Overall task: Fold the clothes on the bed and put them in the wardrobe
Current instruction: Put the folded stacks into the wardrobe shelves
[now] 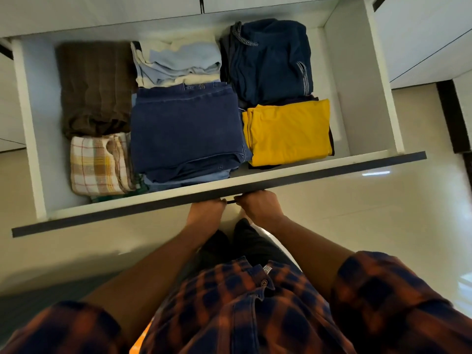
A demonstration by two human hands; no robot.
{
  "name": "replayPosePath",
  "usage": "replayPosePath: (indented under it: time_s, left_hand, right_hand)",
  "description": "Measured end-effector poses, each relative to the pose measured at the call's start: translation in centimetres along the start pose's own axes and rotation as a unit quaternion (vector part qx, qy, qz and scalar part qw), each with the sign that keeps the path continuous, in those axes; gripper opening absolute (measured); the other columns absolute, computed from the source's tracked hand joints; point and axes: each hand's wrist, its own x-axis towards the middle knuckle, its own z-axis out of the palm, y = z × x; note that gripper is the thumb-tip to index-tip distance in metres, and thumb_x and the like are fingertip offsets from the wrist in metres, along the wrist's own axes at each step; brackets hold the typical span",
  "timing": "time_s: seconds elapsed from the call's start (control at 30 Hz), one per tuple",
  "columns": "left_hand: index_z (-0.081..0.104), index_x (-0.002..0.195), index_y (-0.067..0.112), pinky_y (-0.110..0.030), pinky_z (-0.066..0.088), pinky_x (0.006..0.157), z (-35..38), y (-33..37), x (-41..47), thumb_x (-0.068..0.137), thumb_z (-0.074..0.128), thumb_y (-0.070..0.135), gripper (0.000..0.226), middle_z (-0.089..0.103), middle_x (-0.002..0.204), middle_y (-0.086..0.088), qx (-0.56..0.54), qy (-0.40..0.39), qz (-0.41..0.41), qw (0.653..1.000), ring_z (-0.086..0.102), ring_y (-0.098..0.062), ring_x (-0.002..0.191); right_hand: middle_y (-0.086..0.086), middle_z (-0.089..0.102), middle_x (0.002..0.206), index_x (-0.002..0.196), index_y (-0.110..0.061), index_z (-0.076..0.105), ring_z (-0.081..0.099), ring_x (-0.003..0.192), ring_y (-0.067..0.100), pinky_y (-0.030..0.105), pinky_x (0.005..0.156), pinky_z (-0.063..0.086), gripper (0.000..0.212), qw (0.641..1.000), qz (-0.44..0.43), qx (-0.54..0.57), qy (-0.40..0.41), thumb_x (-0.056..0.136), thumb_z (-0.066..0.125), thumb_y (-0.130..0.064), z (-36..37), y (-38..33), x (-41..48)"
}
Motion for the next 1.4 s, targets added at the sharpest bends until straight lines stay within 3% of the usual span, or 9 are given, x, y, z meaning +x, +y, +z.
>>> replayPosePath:
  time_s: [0.2, 0.5, 0.73, 0.9, 1.1, 1.23, 1.4]
  left_hand:
    - [0.063, 0.13, 0.028, -0.034, 0.053, 0.083, -3.4, -2.2, 4.0, 0.097, 0.051, 0.012, 0.038, 0.068, 0.115, 0.002, -0.065, -0.001, -0.05, 0.997, 0.066, -0.022, 0.104]
    - [0.063, 0.13, 0.033, -0.035, 0.053, 0.087, -7.2, -5.8, 10.0, 0.098, 0.052, 0.011, 0.04, 0.069, 0.117, 0.001, -0.067, 0.034, -0.105, 0.992, 0.066, -0.022, 0.103]
    - [0.066, 0.125, 0.031, -0.029, 0.051, 0.082, -10.5, -8.7, 14.5, 0.096, 0.059, 0.017, 0.033, 0.069, 0.108, 0.003, -0.088, 0.034, -0.119, 0.988, 0.062, -0.016, 0.09]
    - [0.067, 0.121, 0.029, -0.026, 0.046, 0.073, -13.1, -11.5, 18.0, 0.096, 0.056, 0.012, 0.032, 0.068, 0.101, 0.003, -0.088, 0.045, -0.102, 0.99, 0.053, -0.015, 0.078]
    - [0.069, 0.119, 0.027, -0.028, 0.05, 0.077, -16.0, -15.0, 22.3, 0.094, 0.061, 0.013, 0.03, 0.071, 0.103, 0.003, -0.1, 0.08, -0.087, 0.988, 0.065, -0.018, 0.09]
    - [0.068, 0.123, 0.027, -0.031, 0.054, 0.086, -17.7, -17.0, 25.2, 0.092, 0.065, 0.012, 0.034, 0.072, 0.11, 0.002, -0.105, 0.11, -0.073, 0.986, 0.068, -0.02, 0.1]
    - [0.071, 0.121, 0.025, -0.033, 0.054, 0.088, -19.4, -19.6, 28.1, 0.091, 0.063, 0.007, 0.036, 0.073, 0.112, 0.0, -0.121, 0.145, -0.054, 0.98, 0.067, -0.024, 0.104]
  right_hand:
    - [-0.002, 0.072, 0.115, 0.12, -0.036, 0.072, 0.067, 0.106, 0.026, 0.035, 0.083, 0.056, 0.024, 1.0, 0.008, 0.01, 0.025, 0.1, 0.06, -0.029, -2.6, 1.2, 4.9]
    - [0.0, 0.073, 0.105, 0.111, -0.028, 0.076, 0.067, 0.096, 0.023, 0.032, 0.076, 0.053, 0.022, 0.992, 0.045, 0.097, 0.066, 0.103, 0.056, -0.033, -6.3, 2.2, 12.2]
    - [0.0, 0.072, 0.106, 0.119, -0.028, 0.073, 0.068, 0.094, 0.021, 0.03, 0.075, 0.052, 0.023, 0.994, 0.038, 0.082, 0.069, 0.104, 0.056, -0.029, -9.6, 3.3, 17.3]
    - [0.003, 0.073, 0.108, 0.124, -0.026, 0.072, 0.067, 0.1, 0.025, 0.033, 0.085, 0.054, 0.026, 0.988, 0.061, 0.095, 0.104, 0.104, 0.056, -0.02, -11.3, 3.5, 21.1]
    - [0.01, 0.072, 0.116, 0.127, -0.019, 0.071, 0.063, 0.111, 0.031, 0.037, 0.107, 0.042, 0.029, 0.986, 0.064, 0.077, 0.135, 0.102, 0.057, -0.013, -13.4, 4.7, 26.4]
    - [0.013, 0.075, 0.103, 0.112, -0.016, 0.078, 0.066, 0.102, 0.035, 0.044, 0.104, 0.045, 0.021, 0.977, 0.064, 0.086, 0.183, 0.093, 0.071, -0.009, -14.1, 5.2, 29.8]
    - [0.015, 0.075, 0.084, 0.088, -0.012, 0.081, 0.067, 0.085, 0.04, 0.048, 0.088, 0.052, 0.01, 0.958, 0.076, 0.135, 0.242, 0.084, 0.078, -0.003, -15.3, 5.9, 33.9]
